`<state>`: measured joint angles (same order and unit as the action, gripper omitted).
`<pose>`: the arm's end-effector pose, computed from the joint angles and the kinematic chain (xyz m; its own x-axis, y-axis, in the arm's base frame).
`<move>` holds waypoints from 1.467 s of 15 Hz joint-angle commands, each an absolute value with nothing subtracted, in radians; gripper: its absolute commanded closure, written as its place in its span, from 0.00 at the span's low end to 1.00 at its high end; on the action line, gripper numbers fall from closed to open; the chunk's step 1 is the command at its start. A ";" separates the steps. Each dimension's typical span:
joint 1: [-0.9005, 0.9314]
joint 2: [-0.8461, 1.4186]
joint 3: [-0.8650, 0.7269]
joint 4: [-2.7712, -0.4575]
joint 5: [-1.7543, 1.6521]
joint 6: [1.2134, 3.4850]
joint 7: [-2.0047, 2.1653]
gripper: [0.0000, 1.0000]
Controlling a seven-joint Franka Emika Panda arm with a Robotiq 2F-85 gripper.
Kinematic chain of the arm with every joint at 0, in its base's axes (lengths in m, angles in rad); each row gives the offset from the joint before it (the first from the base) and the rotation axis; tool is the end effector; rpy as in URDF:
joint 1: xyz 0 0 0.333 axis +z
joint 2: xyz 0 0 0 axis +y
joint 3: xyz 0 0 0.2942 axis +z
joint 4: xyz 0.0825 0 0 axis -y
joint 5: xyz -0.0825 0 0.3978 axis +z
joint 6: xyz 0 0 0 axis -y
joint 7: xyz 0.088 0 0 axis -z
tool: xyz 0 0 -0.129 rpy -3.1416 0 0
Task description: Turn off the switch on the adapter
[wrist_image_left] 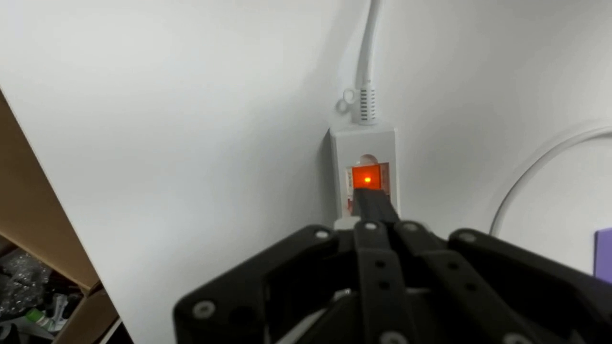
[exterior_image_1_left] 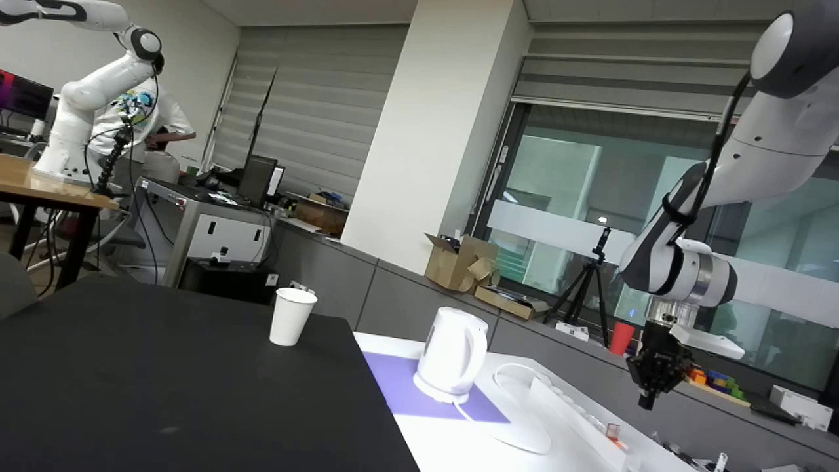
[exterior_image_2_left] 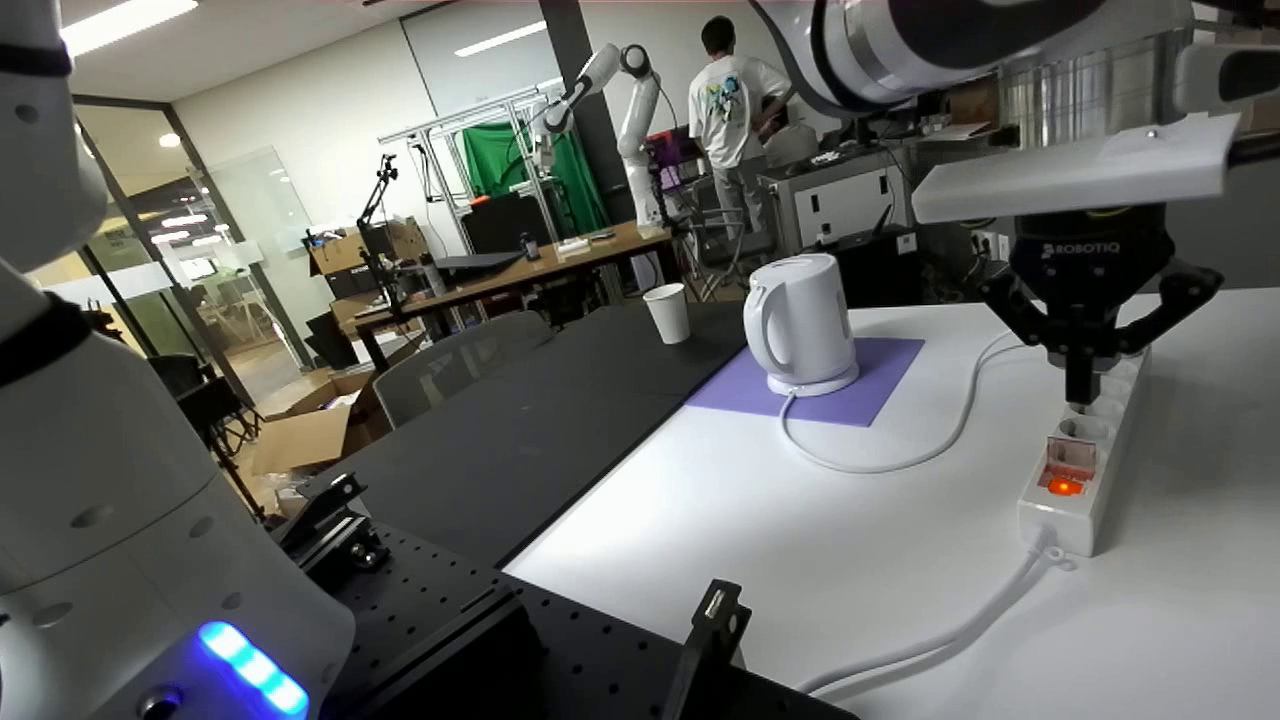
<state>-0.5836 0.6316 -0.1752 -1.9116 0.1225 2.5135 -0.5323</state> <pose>0.4479 -0.4268 0.1136 0.9565 -0.2901 -0.0301 -0.2896 -0.9569 0.0205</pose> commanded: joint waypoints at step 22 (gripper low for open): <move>-0.686 0.908 -0.075 -1.598 0.104 2.366 -0.659 1.00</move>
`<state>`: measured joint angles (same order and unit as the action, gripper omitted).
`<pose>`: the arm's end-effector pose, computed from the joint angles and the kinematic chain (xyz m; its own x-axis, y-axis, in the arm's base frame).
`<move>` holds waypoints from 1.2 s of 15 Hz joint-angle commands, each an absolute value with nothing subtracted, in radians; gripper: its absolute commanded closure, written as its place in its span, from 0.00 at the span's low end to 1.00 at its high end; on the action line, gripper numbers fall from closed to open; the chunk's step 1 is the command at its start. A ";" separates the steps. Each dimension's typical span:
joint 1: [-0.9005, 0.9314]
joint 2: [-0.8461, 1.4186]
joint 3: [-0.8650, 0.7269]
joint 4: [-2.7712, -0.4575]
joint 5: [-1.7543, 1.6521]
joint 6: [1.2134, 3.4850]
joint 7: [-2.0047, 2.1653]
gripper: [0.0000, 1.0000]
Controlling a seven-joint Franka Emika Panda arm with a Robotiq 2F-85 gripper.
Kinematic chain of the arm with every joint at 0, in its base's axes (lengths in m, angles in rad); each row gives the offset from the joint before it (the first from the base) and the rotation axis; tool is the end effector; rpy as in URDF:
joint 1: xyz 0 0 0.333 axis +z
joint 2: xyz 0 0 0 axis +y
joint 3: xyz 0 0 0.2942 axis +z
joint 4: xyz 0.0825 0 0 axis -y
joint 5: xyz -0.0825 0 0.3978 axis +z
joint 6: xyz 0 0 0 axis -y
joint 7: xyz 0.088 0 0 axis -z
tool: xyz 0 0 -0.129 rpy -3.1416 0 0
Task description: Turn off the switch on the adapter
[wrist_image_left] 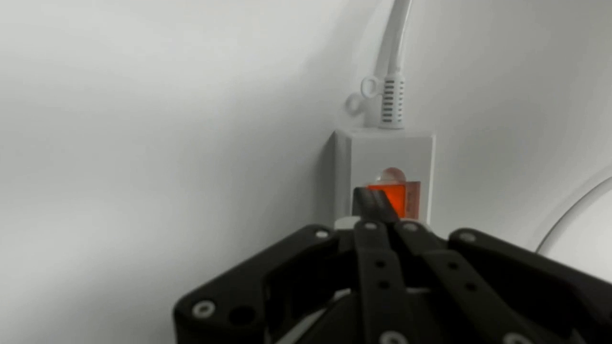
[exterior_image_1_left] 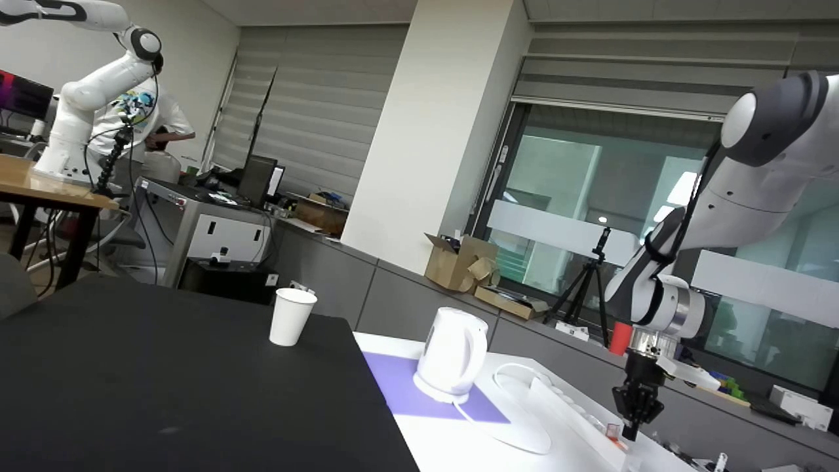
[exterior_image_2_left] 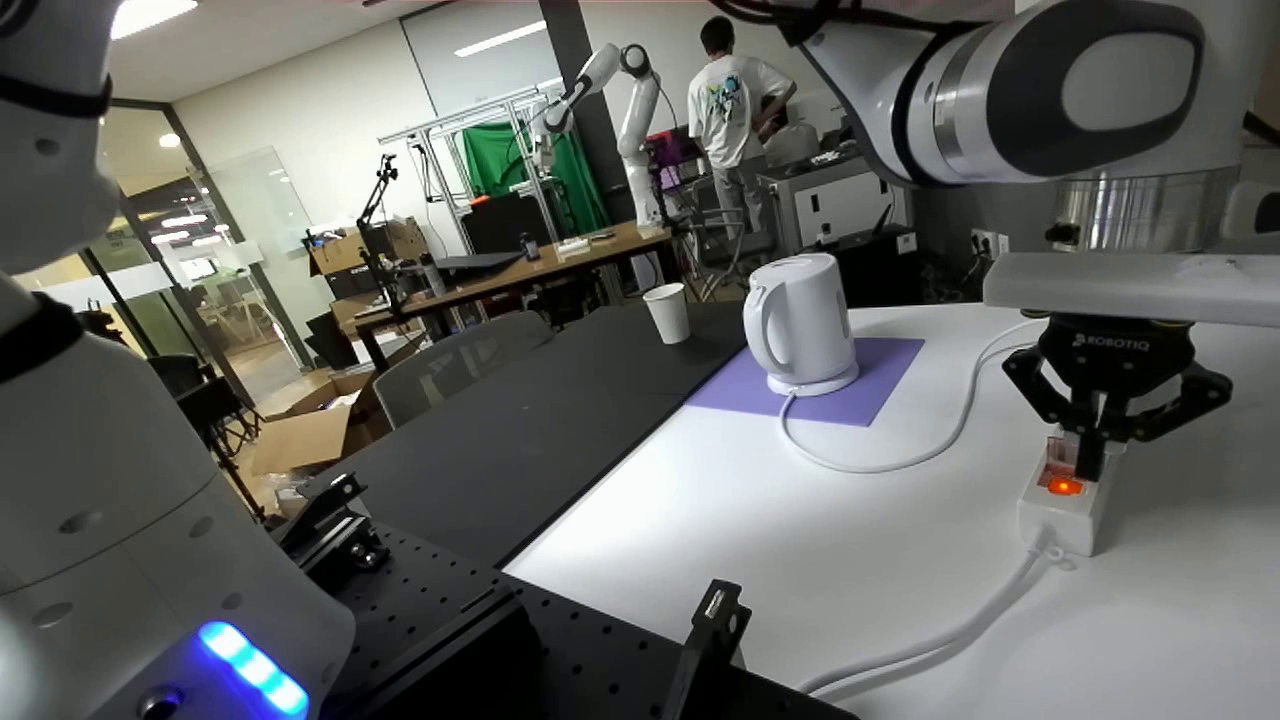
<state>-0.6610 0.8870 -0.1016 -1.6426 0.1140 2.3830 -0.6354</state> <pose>0.4694 -0.4433 0.0386 0.9769 -0.1773 -0.1197 -0.1867 -0.9797 -0.0724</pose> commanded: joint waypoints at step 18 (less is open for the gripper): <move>-0.658 0.909 -0.070 -1.614 0.095 2.354 -0.664 1.00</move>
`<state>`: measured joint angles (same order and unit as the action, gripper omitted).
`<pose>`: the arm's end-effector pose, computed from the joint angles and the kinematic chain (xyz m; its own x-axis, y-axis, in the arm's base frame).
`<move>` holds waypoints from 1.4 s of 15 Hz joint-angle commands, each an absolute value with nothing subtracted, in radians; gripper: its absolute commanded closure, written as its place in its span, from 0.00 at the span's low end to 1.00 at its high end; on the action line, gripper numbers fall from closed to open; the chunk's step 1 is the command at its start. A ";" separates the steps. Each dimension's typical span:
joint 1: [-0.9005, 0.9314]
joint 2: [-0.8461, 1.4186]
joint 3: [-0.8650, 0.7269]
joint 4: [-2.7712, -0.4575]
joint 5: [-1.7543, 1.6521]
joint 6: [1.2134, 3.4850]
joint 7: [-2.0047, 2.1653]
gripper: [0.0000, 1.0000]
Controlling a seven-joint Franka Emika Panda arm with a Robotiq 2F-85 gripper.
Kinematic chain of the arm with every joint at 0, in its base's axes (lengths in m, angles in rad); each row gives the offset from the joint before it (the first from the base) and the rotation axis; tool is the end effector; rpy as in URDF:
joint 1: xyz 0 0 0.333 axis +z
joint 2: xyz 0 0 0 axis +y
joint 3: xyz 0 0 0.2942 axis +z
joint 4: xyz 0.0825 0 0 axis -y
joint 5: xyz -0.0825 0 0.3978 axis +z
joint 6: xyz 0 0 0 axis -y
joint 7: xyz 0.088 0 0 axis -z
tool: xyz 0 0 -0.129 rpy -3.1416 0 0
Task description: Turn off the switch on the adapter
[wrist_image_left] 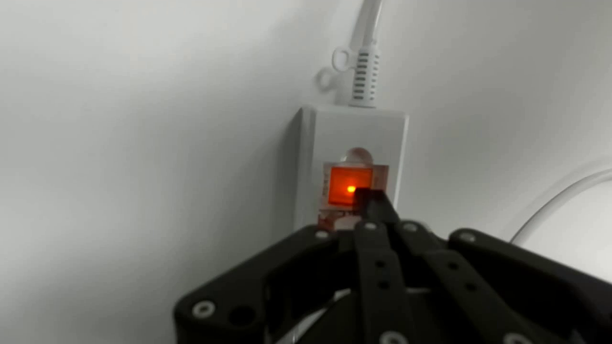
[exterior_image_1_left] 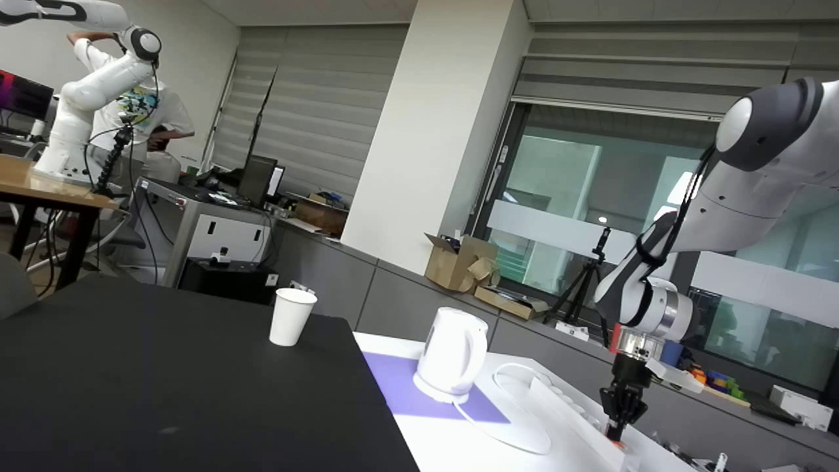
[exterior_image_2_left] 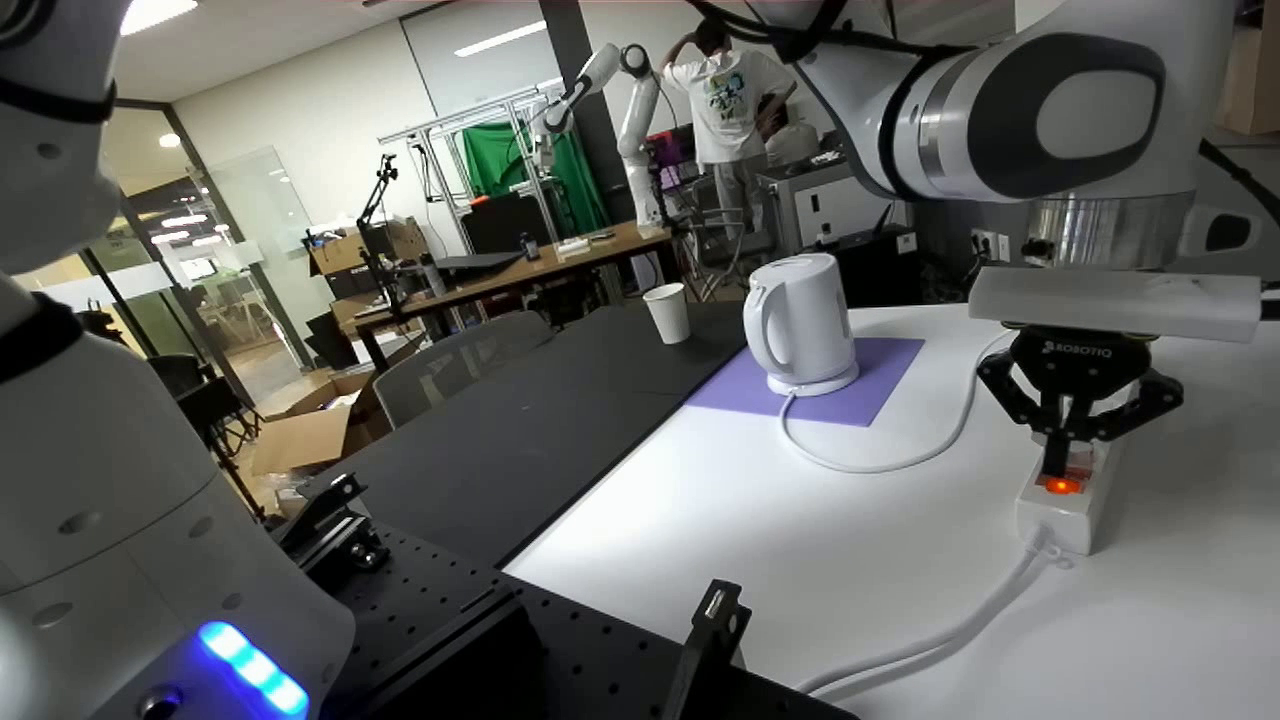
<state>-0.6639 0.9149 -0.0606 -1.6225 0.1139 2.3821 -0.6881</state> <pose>0.4851 -0.4249 0.0264 0.9894 -0.0984 -0.1069 -0.1102 -0.9878 -0.1098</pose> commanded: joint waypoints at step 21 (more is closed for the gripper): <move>-0.655 0.911 -0.063 -1.632 0.093 2.440 -0.646 1.00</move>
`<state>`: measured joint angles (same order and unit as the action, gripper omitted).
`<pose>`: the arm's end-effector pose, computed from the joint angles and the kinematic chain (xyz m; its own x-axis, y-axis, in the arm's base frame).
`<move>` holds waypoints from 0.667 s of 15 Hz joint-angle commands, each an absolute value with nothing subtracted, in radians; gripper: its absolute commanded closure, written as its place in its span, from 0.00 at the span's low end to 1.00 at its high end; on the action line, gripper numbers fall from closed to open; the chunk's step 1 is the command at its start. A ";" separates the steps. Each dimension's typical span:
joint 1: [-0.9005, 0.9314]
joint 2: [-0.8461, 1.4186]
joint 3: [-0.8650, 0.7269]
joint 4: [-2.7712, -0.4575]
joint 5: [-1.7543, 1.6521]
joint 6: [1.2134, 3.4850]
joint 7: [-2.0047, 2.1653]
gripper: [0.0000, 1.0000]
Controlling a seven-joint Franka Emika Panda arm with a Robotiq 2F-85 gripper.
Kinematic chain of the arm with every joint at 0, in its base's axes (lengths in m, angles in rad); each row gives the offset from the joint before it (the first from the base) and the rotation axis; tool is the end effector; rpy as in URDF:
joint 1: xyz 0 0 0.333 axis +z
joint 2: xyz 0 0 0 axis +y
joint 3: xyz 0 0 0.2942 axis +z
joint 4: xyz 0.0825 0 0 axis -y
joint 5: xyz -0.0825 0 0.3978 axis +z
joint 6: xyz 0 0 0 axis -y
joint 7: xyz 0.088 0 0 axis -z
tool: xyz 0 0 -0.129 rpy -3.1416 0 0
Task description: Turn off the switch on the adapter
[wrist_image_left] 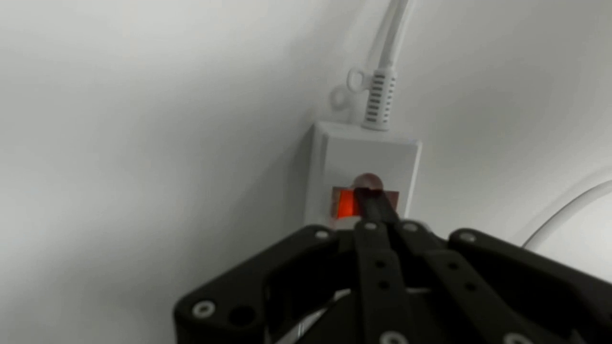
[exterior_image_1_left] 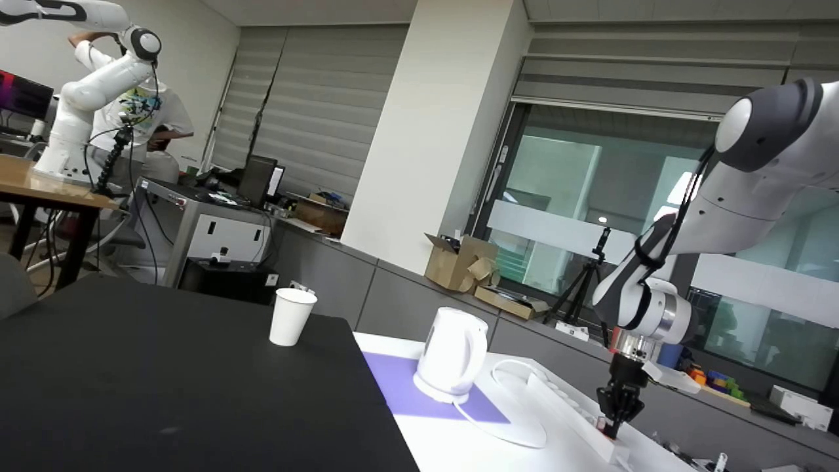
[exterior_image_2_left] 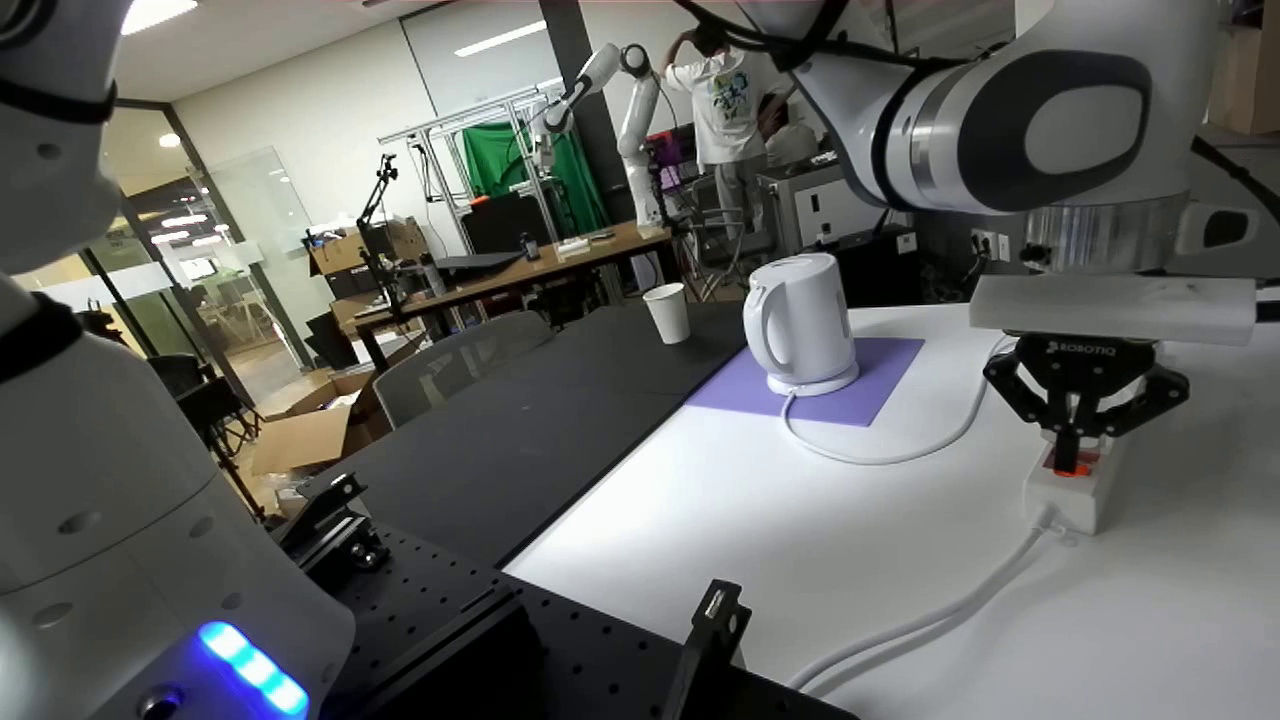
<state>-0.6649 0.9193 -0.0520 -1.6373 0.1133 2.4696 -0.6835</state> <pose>0.4906 -0.4252 0.0242 0.9932 -0.1042 -0.0526 -0.1078 -0.9917 -0.0704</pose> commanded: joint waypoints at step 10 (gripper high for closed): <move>-0.617 0.973 -0.088 -1.596 0.052 2.496 -0.630 1.00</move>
<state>-0.6504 0.9235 -0.0603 -1.6335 0.0919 2.4677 -0.6812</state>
